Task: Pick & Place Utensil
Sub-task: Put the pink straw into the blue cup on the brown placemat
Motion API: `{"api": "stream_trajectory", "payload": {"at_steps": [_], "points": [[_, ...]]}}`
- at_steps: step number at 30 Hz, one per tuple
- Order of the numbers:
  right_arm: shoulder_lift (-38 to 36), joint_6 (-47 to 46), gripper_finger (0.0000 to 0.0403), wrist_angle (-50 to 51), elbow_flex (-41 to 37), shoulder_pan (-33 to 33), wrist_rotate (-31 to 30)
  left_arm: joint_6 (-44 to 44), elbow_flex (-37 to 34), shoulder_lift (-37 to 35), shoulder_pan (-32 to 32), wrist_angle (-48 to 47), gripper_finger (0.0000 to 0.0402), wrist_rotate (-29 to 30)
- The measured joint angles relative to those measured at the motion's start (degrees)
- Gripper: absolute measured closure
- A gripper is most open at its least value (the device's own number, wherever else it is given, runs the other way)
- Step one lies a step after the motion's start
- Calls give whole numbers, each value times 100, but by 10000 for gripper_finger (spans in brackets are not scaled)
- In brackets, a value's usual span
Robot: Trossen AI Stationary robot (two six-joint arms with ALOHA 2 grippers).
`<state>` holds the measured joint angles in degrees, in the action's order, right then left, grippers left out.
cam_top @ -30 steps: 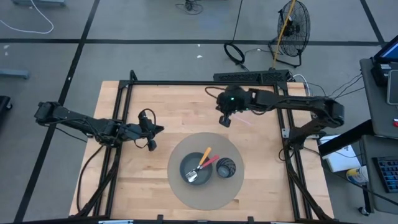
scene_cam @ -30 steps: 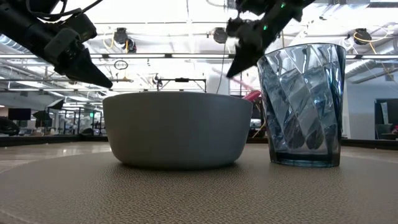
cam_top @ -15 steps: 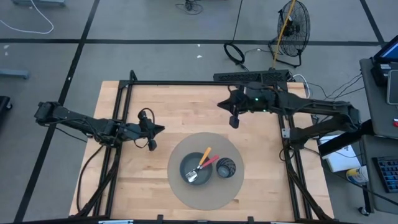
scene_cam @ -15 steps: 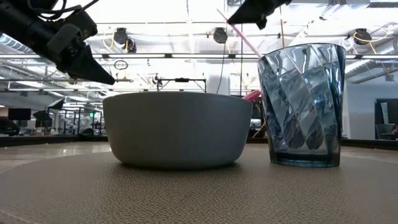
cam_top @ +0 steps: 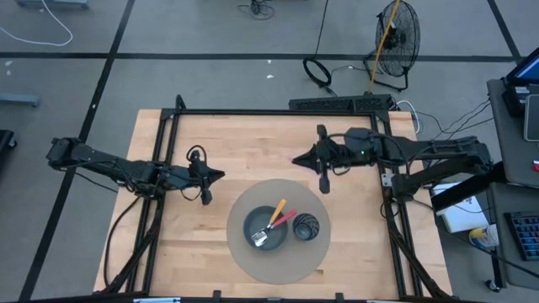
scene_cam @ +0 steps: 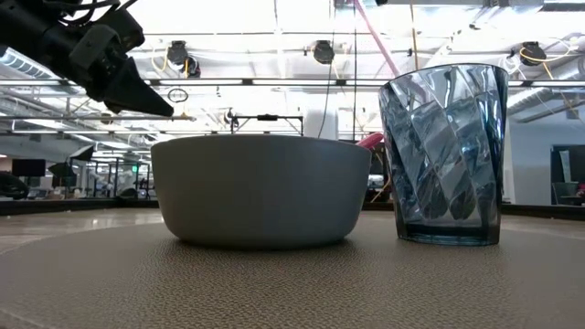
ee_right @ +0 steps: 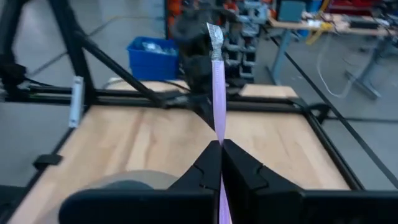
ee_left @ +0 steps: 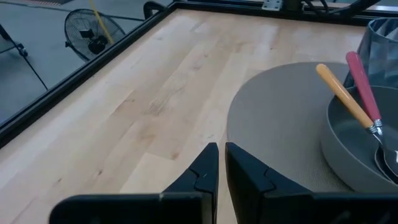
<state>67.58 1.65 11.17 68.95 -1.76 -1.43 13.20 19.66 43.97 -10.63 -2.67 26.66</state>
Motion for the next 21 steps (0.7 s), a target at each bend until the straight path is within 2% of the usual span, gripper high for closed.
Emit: {"api": "stream_trajectory", "payload": {"at_steps": [14,19,21], "points": [[1,221,403,-1019,-13,-1448,-1,89,0,0,0,73,366,-18],[-48,414,403,-1773,-398,-1994,-70,86,0,0,0,199,366,-29],[-140,534,403,-2102,-636,-2179,-359,82,0,0,0,259,366,-117]]}}
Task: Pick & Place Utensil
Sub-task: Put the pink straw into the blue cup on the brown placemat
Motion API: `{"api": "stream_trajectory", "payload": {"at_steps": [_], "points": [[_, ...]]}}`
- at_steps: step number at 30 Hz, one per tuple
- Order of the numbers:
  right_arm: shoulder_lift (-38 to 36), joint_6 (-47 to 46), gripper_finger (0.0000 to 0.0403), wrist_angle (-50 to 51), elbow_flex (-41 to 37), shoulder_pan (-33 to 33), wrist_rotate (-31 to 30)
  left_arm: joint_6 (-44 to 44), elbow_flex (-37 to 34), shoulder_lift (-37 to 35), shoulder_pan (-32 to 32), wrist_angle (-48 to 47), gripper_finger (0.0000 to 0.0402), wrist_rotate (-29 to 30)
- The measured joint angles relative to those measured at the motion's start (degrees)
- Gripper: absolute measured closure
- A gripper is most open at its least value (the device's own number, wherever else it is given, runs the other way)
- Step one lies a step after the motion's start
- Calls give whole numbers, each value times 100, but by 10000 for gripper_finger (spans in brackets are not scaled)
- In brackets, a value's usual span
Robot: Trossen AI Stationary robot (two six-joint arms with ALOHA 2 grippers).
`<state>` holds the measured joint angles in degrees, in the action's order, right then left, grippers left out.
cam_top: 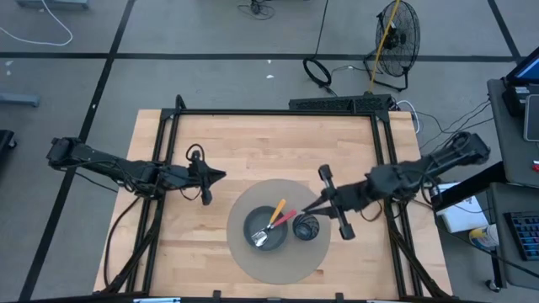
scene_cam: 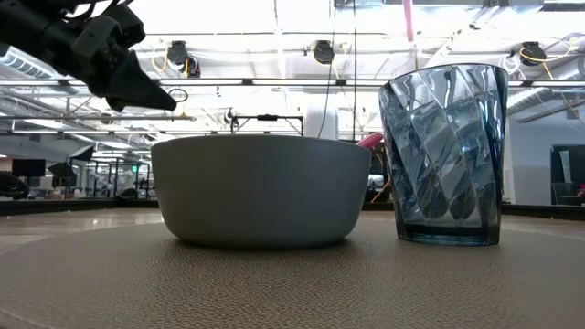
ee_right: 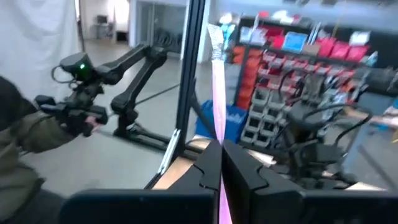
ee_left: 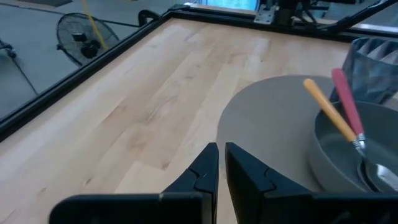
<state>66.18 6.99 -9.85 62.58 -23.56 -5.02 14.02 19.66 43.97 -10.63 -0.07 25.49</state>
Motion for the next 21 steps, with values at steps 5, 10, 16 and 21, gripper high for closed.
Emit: {"api": "stream_trajectory", "payload": {"at_steps": [5,10,16,21], "points": [[-415,198,403,-1135,-849,-354,-459,0,0,1,0,66,366,-106],[-884,168,403,-2868,-2016,-549,-566,4,0,1,0,110,366,-107],[-1277,-286,403,-4347,-3195,-546,-906,-77,0,1,0,268,366,-105],[-1310,-648,403,-4975,-3803,-544,-1169,-172,0,0,0,334,366,-103]]}}
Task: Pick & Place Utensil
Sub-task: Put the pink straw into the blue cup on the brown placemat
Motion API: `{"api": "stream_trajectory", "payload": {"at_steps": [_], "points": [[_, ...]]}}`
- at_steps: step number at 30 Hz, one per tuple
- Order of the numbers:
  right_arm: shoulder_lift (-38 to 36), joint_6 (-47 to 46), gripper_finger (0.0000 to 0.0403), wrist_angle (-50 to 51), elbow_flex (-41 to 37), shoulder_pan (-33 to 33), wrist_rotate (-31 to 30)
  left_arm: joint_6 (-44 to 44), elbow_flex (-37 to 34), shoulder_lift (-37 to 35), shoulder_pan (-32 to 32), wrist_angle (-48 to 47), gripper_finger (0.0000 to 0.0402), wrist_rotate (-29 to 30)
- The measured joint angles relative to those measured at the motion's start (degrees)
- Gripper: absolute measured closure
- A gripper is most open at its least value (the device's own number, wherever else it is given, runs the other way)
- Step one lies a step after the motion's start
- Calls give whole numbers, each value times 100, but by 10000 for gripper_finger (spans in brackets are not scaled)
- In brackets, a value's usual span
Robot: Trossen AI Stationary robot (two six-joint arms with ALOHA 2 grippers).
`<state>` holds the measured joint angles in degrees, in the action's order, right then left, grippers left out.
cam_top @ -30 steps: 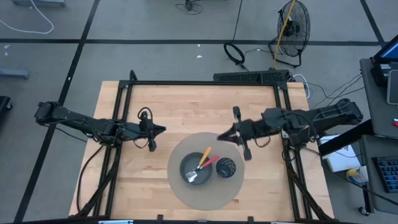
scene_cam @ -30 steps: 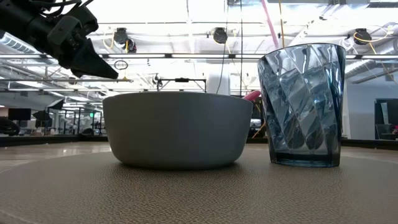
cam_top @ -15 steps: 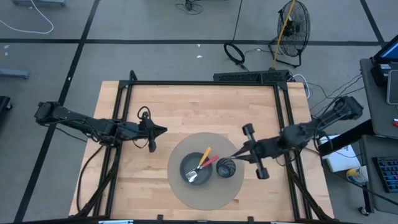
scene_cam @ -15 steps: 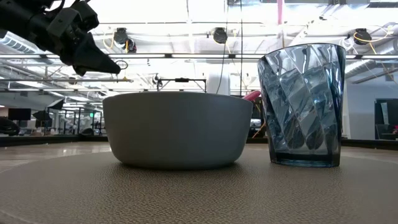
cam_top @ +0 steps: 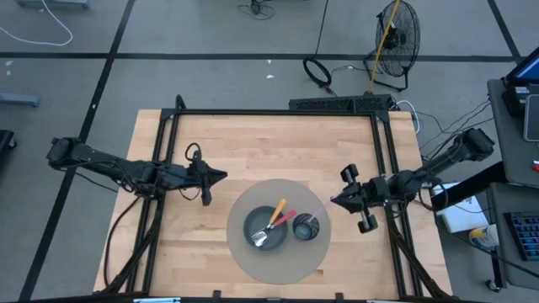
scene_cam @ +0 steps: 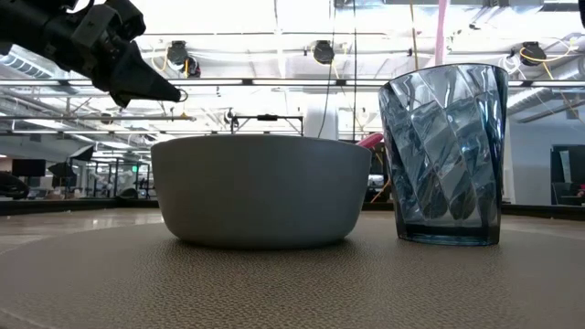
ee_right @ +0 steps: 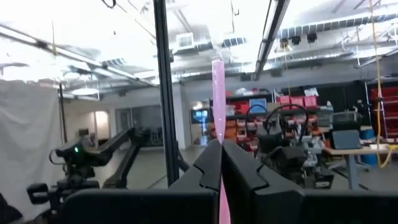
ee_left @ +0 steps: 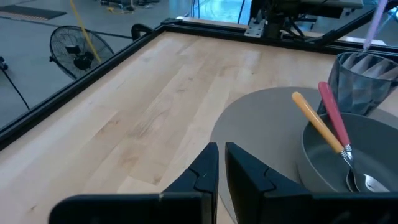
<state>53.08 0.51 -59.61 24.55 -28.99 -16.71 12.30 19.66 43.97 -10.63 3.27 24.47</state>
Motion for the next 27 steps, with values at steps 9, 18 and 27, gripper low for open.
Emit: {"api": "stream_trajectory", "payload": {"at_steps": [9,18,27], "points": [[417,-286,403,-740,-395,2,-282,-7,0,0,0,2,366,127],[906,-289,403,-815,-395,2,-276,-12,0,0,0,-1,366,134],[1290,-359,403,-790,-395,120,-269,-12,0,1,0,-6,366,147]]}}
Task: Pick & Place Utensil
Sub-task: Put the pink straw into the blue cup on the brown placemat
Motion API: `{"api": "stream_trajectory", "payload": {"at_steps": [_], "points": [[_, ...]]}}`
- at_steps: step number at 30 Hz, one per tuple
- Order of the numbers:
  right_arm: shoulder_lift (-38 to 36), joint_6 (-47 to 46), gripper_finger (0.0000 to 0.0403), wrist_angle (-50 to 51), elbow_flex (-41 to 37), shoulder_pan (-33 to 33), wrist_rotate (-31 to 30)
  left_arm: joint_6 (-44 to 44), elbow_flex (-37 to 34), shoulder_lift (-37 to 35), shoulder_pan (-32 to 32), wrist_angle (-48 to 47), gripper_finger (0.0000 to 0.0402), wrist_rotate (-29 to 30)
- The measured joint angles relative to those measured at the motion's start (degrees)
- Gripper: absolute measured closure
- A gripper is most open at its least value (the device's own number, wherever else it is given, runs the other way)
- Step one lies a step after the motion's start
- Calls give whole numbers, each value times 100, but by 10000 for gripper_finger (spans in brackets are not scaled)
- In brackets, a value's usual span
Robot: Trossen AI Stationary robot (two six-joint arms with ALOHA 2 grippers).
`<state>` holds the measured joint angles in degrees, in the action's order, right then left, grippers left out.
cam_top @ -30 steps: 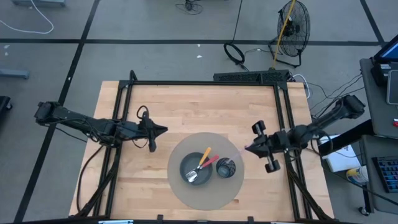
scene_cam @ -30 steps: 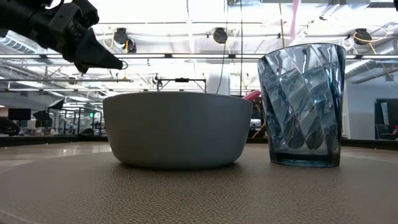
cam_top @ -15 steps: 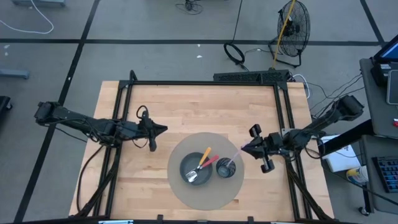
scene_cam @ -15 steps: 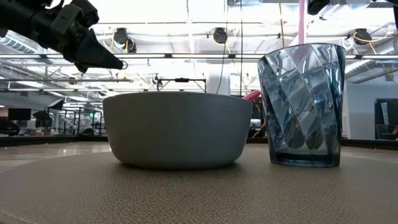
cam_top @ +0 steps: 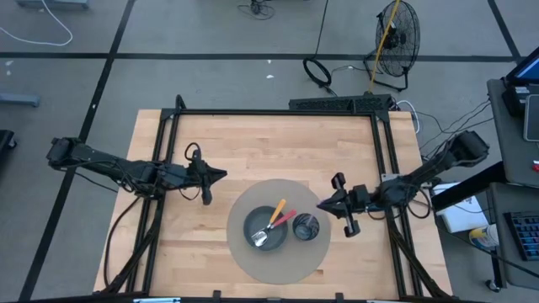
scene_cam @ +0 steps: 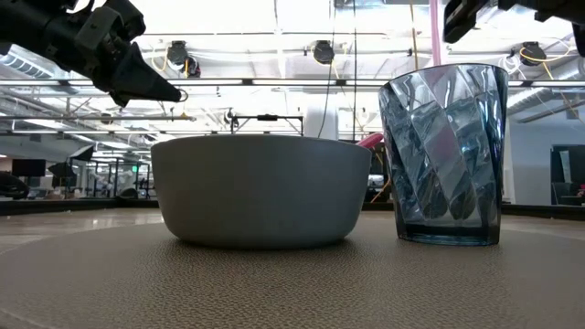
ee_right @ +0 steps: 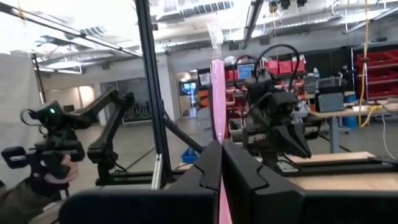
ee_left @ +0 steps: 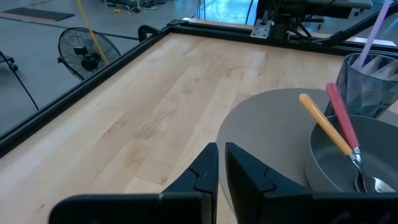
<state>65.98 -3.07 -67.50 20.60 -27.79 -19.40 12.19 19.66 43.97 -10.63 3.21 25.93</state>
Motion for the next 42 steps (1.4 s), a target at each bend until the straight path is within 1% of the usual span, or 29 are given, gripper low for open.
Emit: {"api": "stream_trajectory", "payload": {"at_steps": [8,17,25,28,36,42], "points": [[345,-2,403,0,0,118,13,1,0,0,0,-10,366,0],[828,-364,403,-8,0,296,11,-18,0,1,0,-47,366,-2],[909,-372,400,-70,0,315,13,-22,0,1,0,-47,366,-2],[909,-345,383,-77,0,315,14,-22,0,1,0,-47,366,-2],[868,-312,314,-81,0,312,17,-24,0,1,0,-47,366,0],[664,-13,281,-82,0,312,17,-22,0,1,0,-112,366,0]]}}
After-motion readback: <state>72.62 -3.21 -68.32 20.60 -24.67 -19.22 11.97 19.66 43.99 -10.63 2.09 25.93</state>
